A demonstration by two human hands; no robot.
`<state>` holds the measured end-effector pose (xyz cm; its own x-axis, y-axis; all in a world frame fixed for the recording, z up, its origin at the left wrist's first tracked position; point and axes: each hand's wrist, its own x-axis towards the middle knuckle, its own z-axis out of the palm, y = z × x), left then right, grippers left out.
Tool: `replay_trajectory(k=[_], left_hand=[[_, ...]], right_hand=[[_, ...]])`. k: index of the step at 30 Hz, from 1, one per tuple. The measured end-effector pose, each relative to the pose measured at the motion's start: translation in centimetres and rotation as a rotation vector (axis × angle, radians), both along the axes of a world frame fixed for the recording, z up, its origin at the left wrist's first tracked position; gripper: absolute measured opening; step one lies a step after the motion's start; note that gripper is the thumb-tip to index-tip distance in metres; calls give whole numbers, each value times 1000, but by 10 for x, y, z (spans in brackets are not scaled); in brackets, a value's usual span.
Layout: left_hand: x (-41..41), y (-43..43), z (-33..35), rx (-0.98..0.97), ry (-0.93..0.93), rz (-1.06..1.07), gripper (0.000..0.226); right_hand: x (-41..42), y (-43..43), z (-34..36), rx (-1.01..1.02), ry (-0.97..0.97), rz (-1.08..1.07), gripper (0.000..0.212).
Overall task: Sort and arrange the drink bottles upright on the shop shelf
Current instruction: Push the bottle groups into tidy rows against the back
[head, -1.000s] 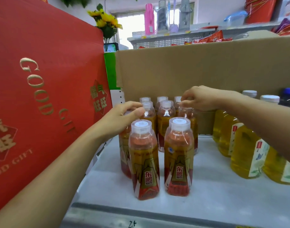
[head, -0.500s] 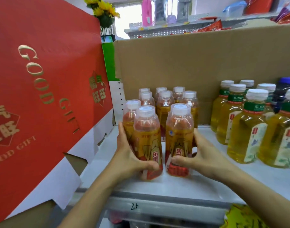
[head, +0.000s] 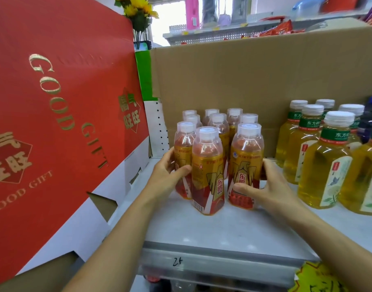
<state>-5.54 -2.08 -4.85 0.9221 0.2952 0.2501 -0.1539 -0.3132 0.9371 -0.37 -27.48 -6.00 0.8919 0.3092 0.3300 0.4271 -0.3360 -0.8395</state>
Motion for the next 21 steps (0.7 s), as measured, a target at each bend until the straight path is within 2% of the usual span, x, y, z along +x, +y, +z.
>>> replay_trajectory(k=[6,9,10,12,13,14,17,21], left_hand=[[6,7,5,54,90,-91,50],[-7,2,4,8,104,-1,59],[-12,-1,0,-6,103,15,75],[-24,-13,-11,48,90,-7,130],[-29,-21,-16,128,92,12,149],[-31,-30,-19,199,86,52,159],[-22,-40,-21,251,69,121,162],[-10,-29,-17,252,22,116,147]], right_hand=[[2,-2,-2,34,16,28,74],[3,-2,-3,31,11,24,73],[4,-2,-4,22,1,17,73],[3,0,-5,8,-24,-6,73],[3,0,-6,6,-34,-15,73],[3,1,-6,5,-42,-18,73],[2,0,-6,7,-58,-22,73],[2,-2,-7,20,-47,-27,73]])
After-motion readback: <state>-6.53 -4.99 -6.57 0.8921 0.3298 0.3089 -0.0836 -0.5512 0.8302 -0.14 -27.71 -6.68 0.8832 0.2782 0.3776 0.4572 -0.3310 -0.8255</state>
